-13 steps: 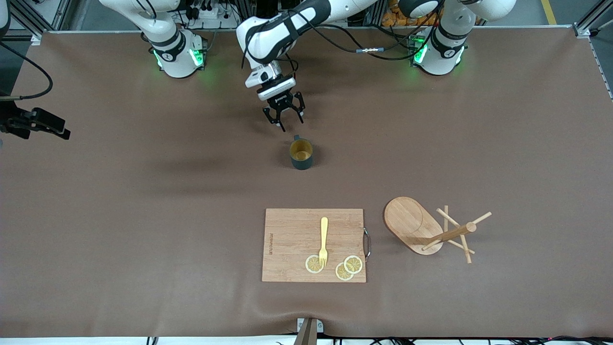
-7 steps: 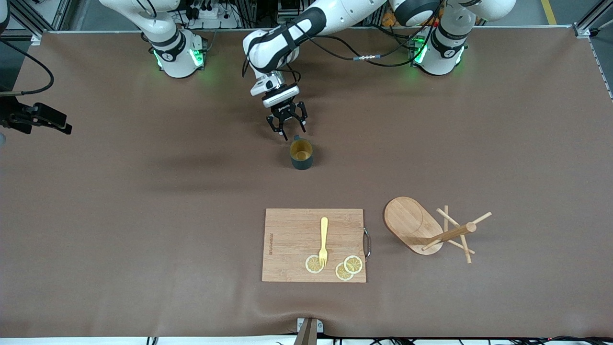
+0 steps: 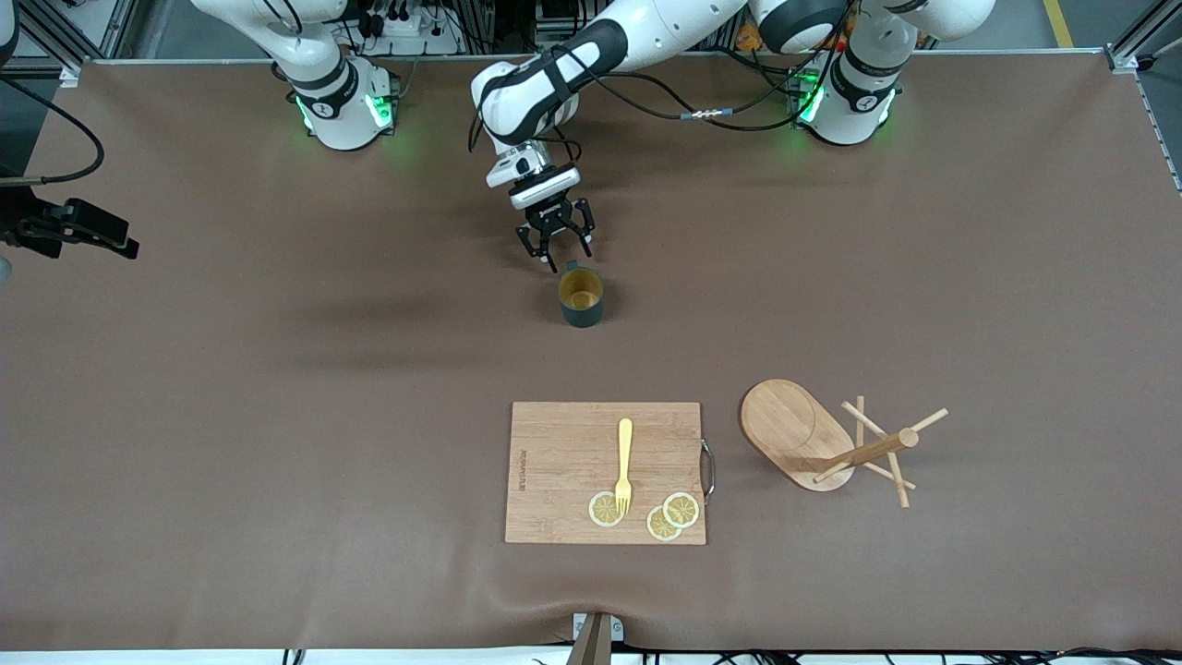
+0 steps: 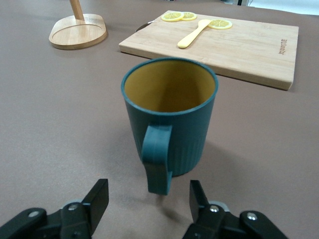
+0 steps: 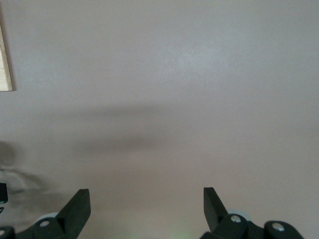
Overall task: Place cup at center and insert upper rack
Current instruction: 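Lower the left gripper onto the mug handle and grasp it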
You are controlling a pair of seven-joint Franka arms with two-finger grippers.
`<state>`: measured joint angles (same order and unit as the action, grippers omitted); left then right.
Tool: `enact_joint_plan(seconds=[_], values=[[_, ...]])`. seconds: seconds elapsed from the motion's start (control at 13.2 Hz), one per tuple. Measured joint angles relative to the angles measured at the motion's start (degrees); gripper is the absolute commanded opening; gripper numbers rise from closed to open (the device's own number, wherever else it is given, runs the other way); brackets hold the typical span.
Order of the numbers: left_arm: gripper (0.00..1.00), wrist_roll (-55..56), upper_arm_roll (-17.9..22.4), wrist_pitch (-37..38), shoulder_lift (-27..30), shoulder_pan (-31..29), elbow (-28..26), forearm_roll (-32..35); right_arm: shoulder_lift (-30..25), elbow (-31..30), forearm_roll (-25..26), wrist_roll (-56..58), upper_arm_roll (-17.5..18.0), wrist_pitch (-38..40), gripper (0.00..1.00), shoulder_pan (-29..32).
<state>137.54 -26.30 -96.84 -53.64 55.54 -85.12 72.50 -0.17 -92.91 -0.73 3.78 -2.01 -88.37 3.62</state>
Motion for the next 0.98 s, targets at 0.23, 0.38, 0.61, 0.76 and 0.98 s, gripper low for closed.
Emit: enact_joint_plan(seconds=[0.23,0.38,0.61,0.76,0.98], values=[[0.74,0.01,0.06,0.01,-0.02,0.00,-0.45,0.00,0.00,-0.07,0.00,0.00,0.00,0.00,1.00,0.00],[0.74,0.01,0.14,0.01,-0.02,-0.02,-0.46,0.00,0.01,-0.14,0.00,0.00,0.00,0.01,1.00,0.00],[0.74,0.01,0.35,0.01,-0.02,-0.04,-0.51,0.01,0.01,-0.31,0.00,0.00,0.00,0.01,1.00,0.00],[0.74,0.01,0.97,0.01,-0.02,-0.10,-0.51,0.16,0.01,-0.38,0.00,0.00,0.00,0.01,1.00,0.00],[0.74,-0.19,1.23,0.01,-0.02,-0.14,-0.50,0.25,0.01,-0.45,0.00,0.00,0.00,0.01,1.00,0.00]])
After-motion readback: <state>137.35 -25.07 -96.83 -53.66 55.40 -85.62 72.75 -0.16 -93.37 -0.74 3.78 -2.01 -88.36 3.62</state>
